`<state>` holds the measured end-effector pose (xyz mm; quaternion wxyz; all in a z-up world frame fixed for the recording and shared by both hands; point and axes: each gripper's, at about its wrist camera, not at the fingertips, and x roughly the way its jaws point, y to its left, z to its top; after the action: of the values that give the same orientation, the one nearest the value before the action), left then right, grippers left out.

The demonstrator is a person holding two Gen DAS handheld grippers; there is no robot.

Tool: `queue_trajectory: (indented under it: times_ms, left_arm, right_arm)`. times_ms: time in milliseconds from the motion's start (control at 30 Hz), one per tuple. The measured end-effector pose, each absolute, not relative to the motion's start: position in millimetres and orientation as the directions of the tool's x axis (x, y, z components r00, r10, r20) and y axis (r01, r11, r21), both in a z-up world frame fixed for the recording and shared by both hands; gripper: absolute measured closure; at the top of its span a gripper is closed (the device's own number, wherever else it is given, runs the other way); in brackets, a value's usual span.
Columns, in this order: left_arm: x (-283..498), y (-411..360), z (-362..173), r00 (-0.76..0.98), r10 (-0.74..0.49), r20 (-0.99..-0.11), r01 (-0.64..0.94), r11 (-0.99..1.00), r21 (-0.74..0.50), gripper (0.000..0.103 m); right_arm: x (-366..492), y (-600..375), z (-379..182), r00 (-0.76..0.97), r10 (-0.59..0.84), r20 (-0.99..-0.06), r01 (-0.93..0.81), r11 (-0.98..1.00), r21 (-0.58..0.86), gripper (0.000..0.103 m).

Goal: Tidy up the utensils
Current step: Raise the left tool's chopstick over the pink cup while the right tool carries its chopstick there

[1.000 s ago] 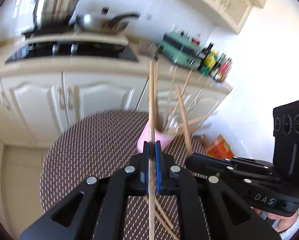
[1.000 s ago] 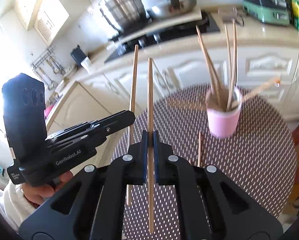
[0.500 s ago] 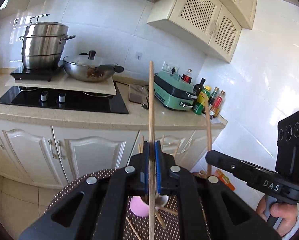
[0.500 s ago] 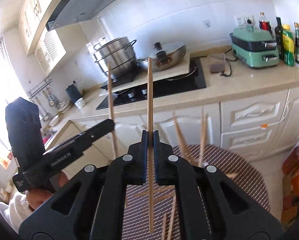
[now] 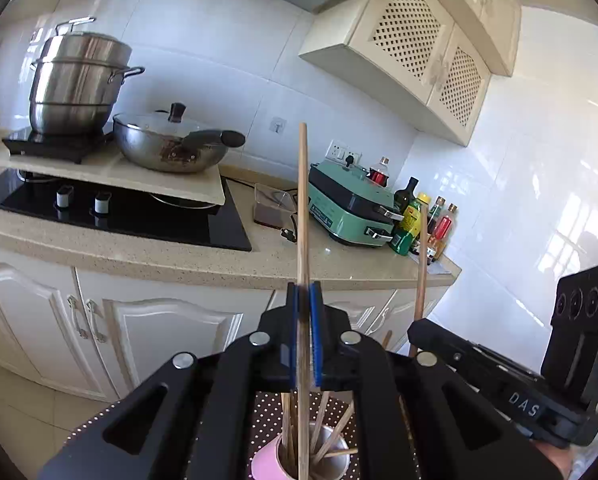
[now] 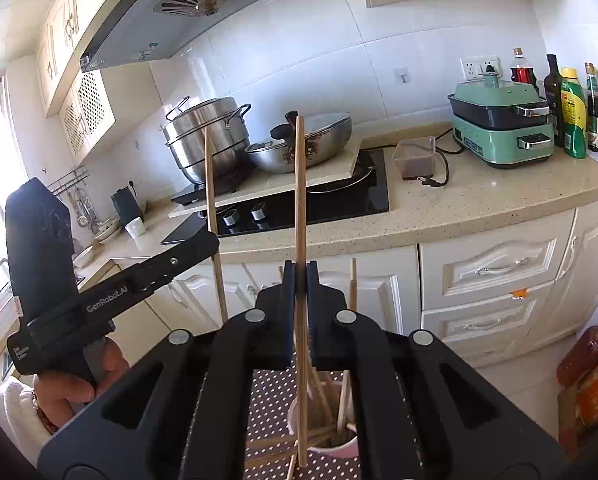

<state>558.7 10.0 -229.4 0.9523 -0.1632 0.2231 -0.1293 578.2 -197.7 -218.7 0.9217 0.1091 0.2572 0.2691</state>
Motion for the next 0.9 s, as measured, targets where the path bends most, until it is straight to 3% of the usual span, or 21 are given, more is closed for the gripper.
queue_trajectory:
  times_ms: [400,900]
  left_arm:
    - [584.4,4.7,-278.8,0.850,-0.342,-0.402,0.167,0.897,-0.410,0.097]
    - [578.4,-2.8,-299.8,0.821,-0.345,-0.454,0.175,0.910,-0.376,0.097]
  right_arm:
    - [588.0,-189.9,-247.0,0.739,0.552,-0.385,-0.450,0.831,0.328,0.097]
    - [588.9,-188.7,-272.5,0.749,0.522,-0.408,-0.436,0.852,0.291,0.097]
